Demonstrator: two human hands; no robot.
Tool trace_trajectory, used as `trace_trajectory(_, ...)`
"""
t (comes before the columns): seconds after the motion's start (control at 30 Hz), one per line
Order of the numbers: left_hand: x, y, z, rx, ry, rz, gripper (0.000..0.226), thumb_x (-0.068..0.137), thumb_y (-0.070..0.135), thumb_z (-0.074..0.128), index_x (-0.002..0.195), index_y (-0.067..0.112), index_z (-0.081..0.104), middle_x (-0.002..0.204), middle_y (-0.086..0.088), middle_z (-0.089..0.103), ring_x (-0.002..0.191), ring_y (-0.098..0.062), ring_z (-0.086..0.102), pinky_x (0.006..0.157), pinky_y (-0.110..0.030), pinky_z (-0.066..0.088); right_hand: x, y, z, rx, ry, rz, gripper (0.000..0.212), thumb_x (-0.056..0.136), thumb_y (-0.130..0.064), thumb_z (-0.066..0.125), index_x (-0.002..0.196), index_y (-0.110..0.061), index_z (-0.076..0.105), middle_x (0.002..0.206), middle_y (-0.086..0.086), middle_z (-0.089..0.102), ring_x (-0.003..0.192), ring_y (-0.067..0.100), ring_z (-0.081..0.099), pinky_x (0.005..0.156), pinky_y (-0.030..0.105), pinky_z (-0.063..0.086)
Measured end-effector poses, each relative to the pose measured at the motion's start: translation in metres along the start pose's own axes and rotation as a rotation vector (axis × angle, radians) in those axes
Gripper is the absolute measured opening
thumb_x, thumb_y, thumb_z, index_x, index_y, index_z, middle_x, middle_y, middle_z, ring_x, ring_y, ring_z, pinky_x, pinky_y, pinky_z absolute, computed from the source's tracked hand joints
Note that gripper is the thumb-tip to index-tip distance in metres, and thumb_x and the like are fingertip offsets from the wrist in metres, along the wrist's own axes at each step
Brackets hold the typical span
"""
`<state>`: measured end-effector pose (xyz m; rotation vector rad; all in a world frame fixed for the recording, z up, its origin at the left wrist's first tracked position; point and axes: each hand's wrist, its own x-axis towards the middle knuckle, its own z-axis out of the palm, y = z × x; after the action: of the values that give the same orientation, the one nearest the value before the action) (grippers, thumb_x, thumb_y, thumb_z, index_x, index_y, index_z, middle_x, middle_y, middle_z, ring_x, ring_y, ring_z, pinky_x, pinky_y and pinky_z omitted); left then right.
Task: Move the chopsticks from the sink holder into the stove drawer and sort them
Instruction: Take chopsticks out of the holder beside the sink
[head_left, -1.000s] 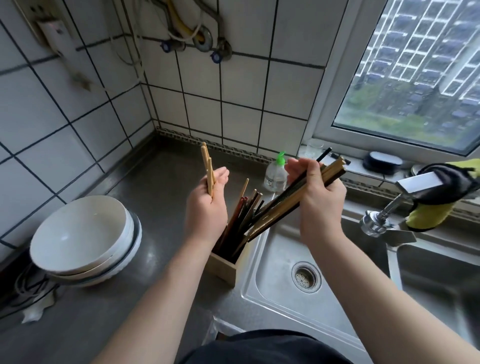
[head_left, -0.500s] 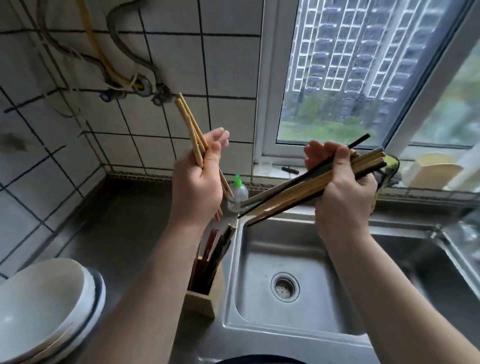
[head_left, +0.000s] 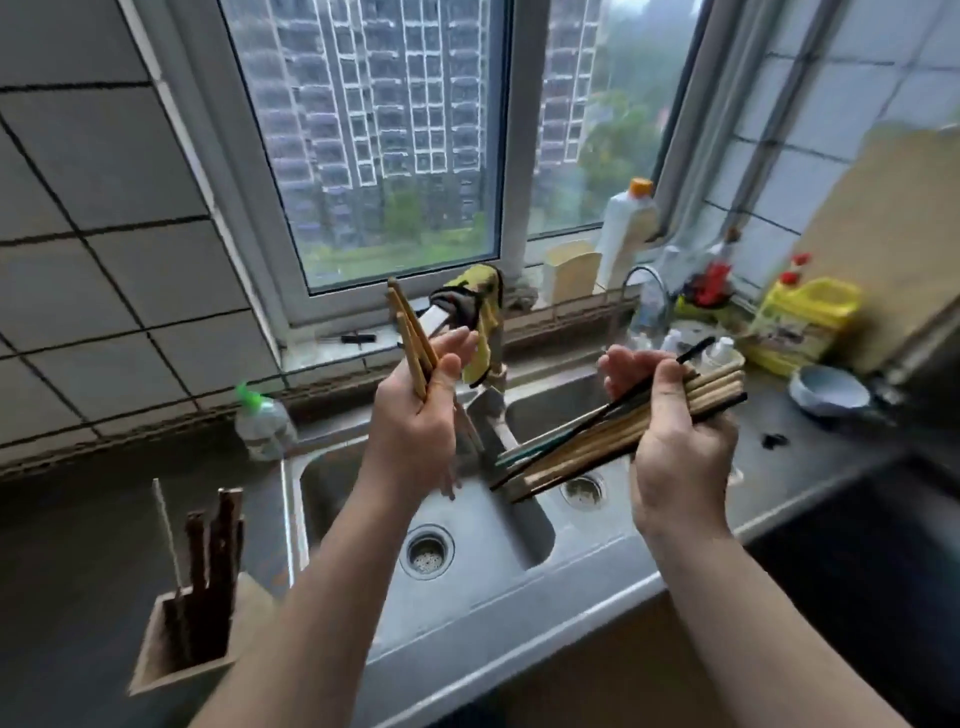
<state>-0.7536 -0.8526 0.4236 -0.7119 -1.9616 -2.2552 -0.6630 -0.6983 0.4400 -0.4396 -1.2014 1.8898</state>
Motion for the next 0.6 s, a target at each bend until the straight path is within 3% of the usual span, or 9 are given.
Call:
trace_trajectory(0.1,-0.03,-0.008,0.058,-0.01,-0.125,-0.08,0.026,0.102,0.006,0.045,0.124,0.007,0.059,0.12,-0.006,0.069,0.117,-0.016,0.064,0.105,-0.037,0.047,-0.001,-0.015,-0.067,-0.105,0.067,-0.035,0.026,0.101,-0.02,0.046,0.09,-0.015,0.069,0.094,0.008,0.075,0.094,0.023,0.072,0.097,0.045,0.052)
trace_trajectory(0.3,-0.11,-0.018,0.192,-0.002,-0.269,-0.155,0.023,0.095,0.025,0.048,0.11,0.023,0.066,0.114,-0.002,0.071,0.113,-0.016,0.066,0.104,-0.041,0.048,-0.006,-0.067,-0.21,-0.145,0.228,-0.103,0.027,0.1,-0.017,0.046,0.086,-0.016,0.069,0.094,0.013,0.075,0.095,0.028,0.071,0.094,0.043,0.054)
trace_trajectory(0.47,-0.19,-0.021,0.303,-0.047,-0.426,-0.239,0.022,0.099,0.025,0.05,0.106,0.026,0.07,0.113,0.002,0.073,0.114,-0.013,0.065,0.104,-0.042,0.047,-0.018,-0.12,-0.333,-0.201,0.345,-0.182,0.029,0.102,-0.015,0.042,0.086,-0.015,0.067,0.094,0.013,0.074,0.095,0.029,0.071,0.092,0.042,0.055)
trace_trajectory(0.6,-0.24,-0.017,0.379,0.028,-0.587,-0.234,0.026,0.103,0.02,0.049,0.119,0.015,0.069,0.117,0.005,0.071,0.113,-0.006,0.064,0.102,-0.034,0.049,-0.029,-0.157,-0.423,-0.243,0.466,-0.209,0.028,0.103,-0.012,0.04,0.09,-0.008,0.065,0.094,0.011,0.074,0.094,0.027,0.071,0.091,0.04,0.055)
